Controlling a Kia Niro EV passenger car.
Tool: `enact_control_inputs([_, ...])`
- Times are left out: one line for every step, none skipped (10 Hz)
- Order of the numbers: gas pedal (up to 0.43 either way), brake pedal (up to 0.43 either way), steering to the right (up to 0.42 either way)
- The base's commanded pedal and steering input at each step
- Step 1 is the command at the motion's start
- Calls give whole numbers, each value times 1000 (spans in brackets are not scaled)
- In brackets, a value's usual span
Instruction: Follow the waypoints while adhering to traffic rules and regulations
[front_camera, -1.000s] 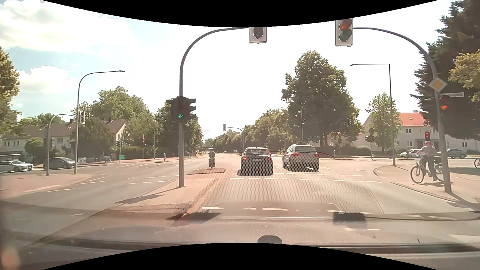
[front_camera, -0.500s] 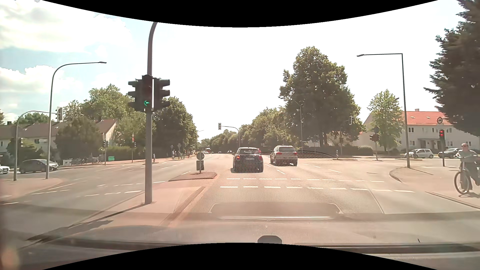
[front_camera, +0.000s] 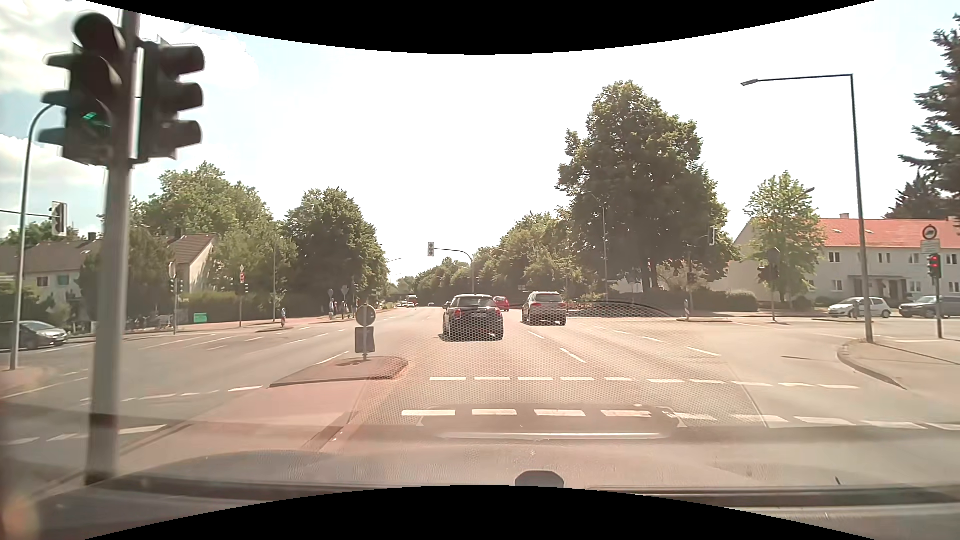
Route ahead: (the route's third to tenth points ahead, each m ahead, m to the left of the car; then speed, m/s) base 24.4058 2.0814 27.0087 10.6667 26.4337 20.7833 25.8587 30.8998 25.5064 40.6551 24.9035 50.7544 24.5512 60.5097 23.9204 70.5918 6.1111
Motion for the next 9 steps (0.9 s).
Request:
enact_control_inputs([248,18,6])
enact_control_inputs([248,18,6])
enact_control_inputs([220,18,6])
enact_control_inputs([220,18,5])
enact_control_inputs([220,18,5])
enact_control_inputs([209,18,-4])
enact_control_inputs([209,18,-16])
enact_control_inputs([209,18,-27])
enact_control_inputs([197,18,-35])
